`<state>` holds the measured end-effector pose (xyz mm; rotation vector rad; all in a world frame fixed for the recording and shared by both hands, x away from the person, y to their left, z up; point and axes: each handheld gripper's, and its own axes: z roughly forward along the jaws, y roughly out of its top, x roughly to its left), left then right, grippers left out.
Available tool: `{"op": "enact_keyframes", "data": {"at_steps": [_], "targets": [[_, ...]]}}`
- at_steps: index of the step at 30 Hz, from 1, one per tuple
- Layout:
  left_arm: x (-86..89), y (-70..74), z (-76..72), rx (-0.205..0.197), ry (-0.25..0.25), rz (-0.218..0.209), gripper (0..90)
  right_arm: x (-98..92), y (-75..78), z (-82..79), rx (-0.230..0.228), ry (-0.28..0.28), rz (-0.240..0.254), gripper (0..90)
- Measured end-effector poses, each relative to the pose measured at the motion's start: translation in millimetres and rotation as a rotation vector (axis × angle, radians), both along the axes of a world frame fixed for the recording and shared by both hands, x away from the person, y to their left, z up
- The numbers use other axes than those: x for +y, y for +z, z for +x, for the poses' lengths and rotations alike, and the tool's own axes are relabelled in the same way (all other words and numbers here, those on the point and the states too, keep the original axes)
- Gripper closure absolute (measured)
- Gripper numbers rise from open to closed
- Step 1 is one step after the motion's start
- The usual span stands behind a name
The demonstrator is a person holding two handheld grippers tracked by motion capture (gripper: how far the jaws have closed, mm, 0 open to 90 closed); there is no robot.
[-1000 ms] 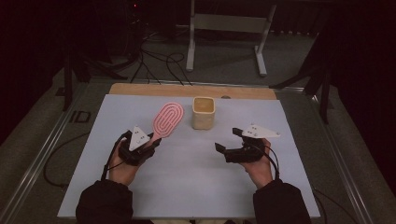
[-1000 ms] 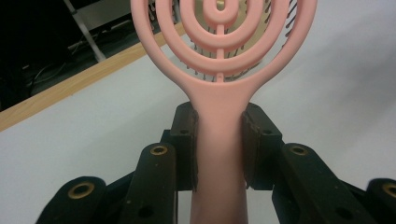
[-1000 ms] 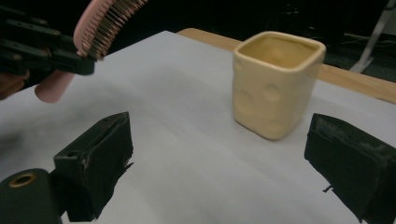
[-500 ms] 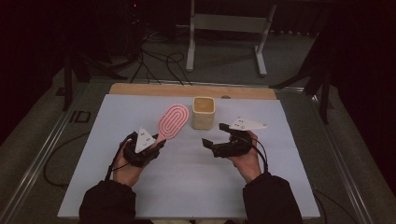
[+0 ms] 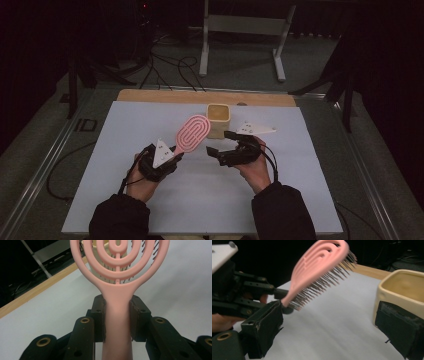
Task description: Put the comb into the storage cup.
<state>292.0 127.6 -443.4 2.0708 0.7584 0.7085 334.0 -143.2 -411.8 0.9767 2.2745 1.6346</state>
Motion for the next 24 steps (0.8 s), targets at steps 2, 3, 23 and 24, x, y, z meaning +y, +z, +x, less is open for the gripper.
{"op": "enact_keyframes", "data": {"at_steps": [2, 3, 23, 24], "targets": [[-1.2, -0.2, -0.6, -0.003, -0.001, 0.0, 70.2, 4.1, 0.9, 0.3, -0.006, 0.01, 0.0, 7.7], [-1.7, 0.0, -1.0, -0.006, -0.002, -0.002, 70.2, 6.2, 1.4, 0.3, -0.001, 0.013, -0.003, 7.7], [-14.5, 4.5, -11.2, -0.054, -0.062, -0.021, 70.2, 34.2, 3.1, 0.7, 0.053, 0.066, 0.033, 26.2], [-14.6, 4.1, -11.5, -0.055, -0.067, -0.023, 70.2, 34.6, 3.3, 0.6, 0.057, 0.065, 0.038, 30.3]]}}
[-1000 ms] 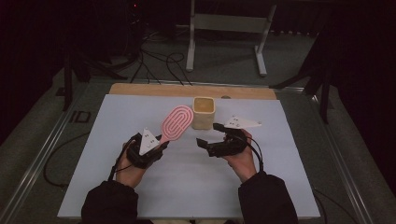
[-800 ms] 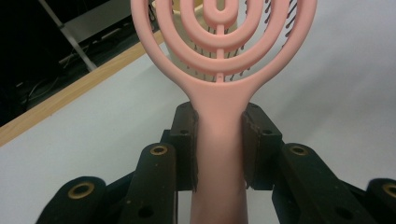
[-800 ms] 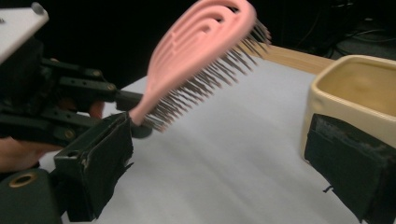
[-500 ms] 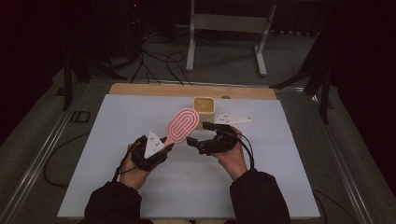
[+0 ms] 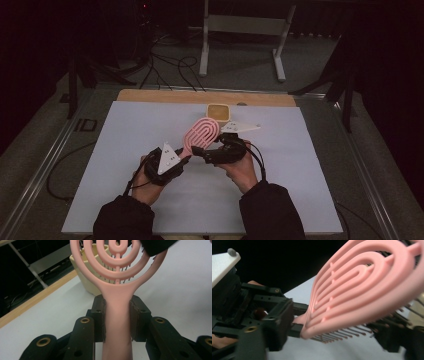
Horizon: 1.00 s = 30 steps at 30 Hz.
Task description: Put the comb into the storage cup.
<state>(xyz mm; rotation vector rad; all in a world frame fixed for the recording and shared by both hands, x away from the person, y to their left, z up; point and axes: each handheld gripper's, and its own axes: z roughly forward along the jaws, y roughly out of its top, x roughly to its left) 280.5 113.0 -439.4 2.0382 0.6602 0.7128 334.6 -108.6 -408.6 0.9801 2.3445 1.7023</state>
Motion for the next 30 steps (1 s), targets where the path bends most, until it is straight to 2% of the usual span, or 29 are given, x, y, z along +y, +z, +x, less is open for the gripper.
{"op": "enact_keyframes", "data": {"at_steps": [3, 13, 16, 22, 27, 30], "targets": [[-0.2, -0.9, -0.6, -0.004, -0.006, -0.006, 70.1, 0.1, 0.3, 0.4, 0.007, -0.002, 0.012, 38.5], [-1.9, -0.8, -2.6, -0.019, -0.012, -0.02, 70.1, 2.5, -0.8, 2.9, 0.031, 0.003, 0.021, 47.0], [-2.4, -1.9, -2.5, -0.021, -0.016, -0.01, 70.1, 2.7, -0.8, 3.8, 0.049, 0.002, 0.031, 51.4], [-2.7, -4.9, -1.0, -0.012, -0.01, -0.009, 70.1, 4.2, -2.4, 4.9, 0.087, 0.01, 0.04, 57.7], [-1.8, -5.7, 0.2, -0.005, -0.013, -0.014, 70.1, 4.6, -2.9, 5.3, 0.125, 0.023, 0.067, 61.3], [-0.9, -6.8, 1.3, 0.003, -0.014, -0.018, 70.2, 6.5, -3.2, 5.0, 0.132, 0.029, 0.071, 62.8]]}}
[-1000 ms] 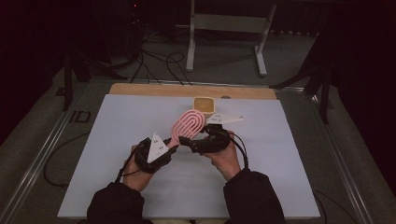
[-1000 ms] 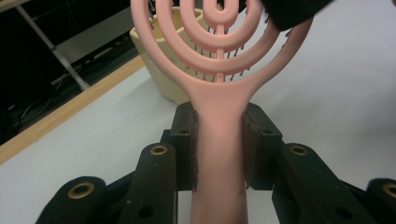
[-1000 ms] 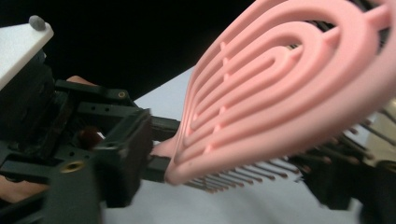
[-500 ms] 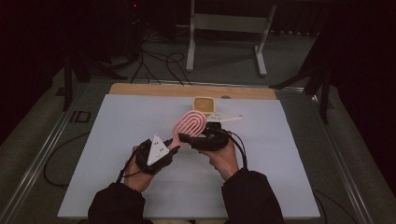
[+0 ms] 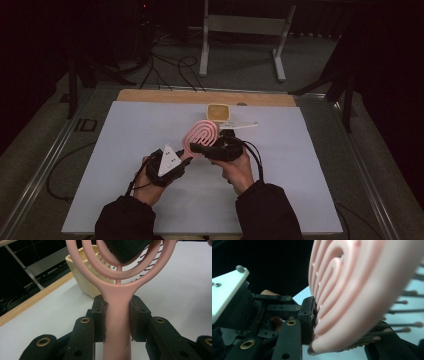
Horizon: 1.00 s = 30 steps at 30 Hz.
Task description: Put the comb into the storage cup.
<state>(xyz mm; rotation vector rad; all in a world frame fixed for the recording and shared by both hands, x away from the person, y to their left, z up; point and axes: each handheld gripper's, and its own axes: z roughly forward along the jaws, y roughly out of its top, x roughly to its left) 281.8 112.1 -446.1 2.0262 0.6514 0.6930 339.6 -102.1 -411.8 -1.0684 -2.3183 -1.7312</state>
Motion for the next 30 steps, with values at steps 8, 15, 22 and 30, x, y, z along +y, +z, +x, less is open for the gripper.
{"op": "enact_keyframes", "data": {"at_steps": [8, 15, 22, 30], "targets": [[1.7, 0.5, 0.2, -0.001, -0.006, -0.012, 69.8, 1.4, 1.1, -0.8, -0.001, 0.016, 0.013, 63.5], [3.4, 0.7, 1.9, 0.009, 0.027, -0.038, 50.6, 2.7, 1.2, -2.0, -0.01, 0.029, 0.022, 63.5], [6.0, 1.3, 3.2, 0.01, 0.053, -0.103, 23.3, 3.9, 1.0, -2.4, -0.019, 0.024, 0.025, 63.6], [7.3, -0.1, 7.2, 0.065, 0.026, -0.116, 0.2, 3.2, -0.3, -1.9, -0.021, 0.02, 0.022, 63.5]]}}
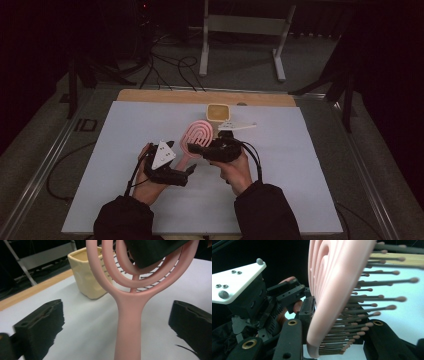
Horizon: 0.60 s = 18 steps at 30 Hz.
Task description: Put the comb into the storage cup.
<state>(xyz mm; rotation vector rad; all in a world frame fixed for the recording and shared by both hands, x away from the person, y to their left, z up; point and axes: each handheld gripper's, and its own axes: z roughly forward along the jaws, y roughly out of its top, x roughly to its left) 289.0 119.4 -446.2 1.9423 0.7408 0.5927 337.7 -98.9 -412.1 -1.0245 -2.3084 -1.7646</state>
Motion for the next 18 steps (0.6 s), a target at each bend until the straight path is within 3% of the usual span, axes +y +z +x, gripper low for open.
{"op": "enact_keyframes", "data": {"at_steps": [12, 18], "targets": [[12.5, 3.5, -0.2, -0.007, 0.034, -0.029, 0.1, -3.7, -3.0, 1.1, -0.003, -0.011, -0.001, 63.5], [33.0, 2.1, -3.0, 0.001, 0.071, -0.063, 0.1, -6.8, -2.3, 1.8, -0.012, -0.026, -0.001, 63.5]]}}
